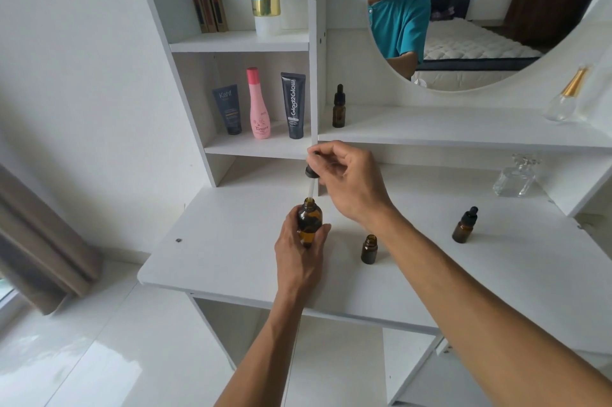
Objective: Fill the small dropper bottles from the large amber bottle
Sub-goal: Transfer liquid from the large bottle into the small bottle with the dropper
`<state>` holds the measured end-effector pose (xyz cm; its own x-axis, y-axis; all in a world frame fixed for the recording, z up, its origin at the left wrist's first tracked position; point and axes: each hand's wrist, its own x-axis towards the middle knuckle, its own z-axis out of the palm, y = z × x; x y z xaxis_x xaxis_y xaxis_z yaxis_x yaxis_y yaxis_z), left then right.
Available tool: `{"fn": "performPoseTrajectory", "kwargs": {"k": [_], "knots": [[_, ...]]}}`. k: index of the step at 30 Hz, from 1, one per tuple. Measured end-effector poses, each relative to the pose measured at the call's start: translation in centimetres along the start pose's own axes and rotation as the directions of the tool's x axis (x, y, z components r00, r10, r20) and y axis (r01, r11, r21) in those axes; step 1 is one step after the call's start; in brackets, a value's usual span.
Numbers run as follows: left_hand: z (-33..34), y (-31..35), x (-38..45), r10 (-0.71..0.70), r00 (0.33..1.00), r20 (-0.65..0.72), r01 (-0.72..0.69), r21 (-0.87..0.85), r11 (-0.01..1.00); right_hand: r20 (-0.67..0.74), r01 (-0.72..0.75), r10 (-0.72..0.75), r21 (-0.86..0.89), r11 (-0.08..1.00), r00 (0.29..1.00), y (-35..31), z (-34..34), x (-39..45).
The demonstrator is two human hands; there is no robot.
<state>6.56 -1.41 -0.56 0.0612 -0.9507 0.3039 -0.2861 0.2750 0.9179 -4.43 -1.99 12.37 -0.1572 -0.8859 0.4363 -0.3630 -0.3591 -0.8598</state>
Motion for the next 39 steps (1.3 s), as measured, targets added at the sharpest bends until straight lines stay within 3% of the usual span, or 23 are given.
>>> {"fn": "performPoseTrajectory", "kwargs": {"k": [26, 39], "knots": [[0.0, -0.4, 0.0, 0.014, 0.999, 0.032, -0.014, -0.015, 1.0, 0.005, -0.041, 0.042, -0.199, 0.979, 0.999, 3.5, 1.8, -1.5], [-0.1, -0.1, 0.0, 0.012, 0.999, 0.037, -0.011, -0.026, 1.0, 0.003, -0.04, 0.042, -0.207, 0.977, 0.999, 3.6, 2.0, -1.8]]}}
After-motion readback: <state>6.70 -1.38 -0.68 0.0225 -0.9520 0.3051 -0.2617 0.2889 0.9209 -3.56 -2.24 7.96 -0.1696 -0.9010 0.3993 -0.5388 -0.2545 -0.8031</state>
